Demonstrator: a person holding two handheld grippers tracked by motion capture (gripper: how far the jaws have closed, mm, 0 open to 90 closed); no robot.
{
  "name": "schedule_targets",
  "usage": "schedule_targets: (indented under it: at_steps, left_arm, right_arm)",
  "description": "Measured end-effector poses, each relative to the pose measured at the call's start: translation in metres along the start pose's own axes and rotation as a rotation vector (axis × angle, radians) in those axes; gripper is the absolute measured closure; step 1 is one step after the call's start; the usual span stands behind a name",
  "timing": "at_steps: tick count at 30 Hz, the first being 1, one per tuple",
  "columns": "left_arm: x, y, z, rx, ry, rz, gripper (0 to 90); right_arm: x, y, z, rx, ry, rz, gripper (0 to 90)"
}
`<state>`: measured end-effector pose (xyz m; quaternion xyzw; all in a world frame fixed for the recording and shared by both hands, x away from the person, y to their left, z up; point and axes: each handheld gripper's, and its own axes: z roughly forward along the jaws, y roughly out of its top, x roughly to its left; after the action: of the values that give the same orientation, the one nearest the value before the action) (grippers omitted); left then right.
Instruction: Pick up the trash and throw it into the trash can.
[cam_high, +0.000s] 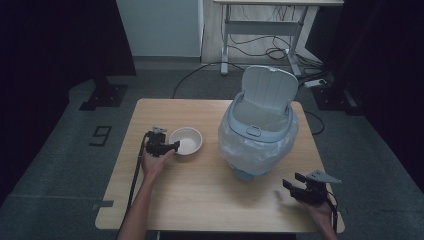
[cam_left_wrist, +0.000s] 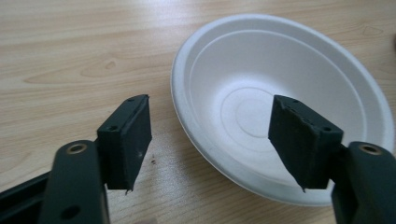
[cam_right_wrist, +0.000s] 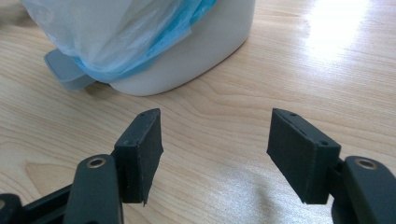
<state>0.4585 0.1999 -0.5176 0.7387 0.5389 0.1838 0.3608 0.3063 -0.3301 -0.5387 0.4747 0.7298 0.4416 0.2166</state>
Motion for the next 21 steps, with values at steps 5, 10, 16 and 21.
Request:
schedule_targets:
  at_steps: [5, 10, 16, 21]
  left_arm:
    - [0.003, -0.003, 0.010, 0.029, -0.003, -0.021, 33.9]
    - [0.002, -0.008, 0.014, 0.032, 0.002, 0.007, 44.9]
    - [0.003, -0.014, 0.014, 0.027, -0.029, 0.021, 63.1]
    - [0.004, -0.014, 0.005, -0.003, -0.073, 0.036, 73.2]
  right_arm:
    - [-0.001, 0.000, 0.000, 0.004, -0.006, -0.004, 34.9]
    - [0.000, 0.000, 0.000, 0.005, -0.007, -0.003, 35.0]
    - [0.000, -0.001, 0.001, 0.011, -0.005, -0.003, 35.0]
    - [0.000, -0.001, 0.001, 0.010, -0.001, -0.003, 35.2]
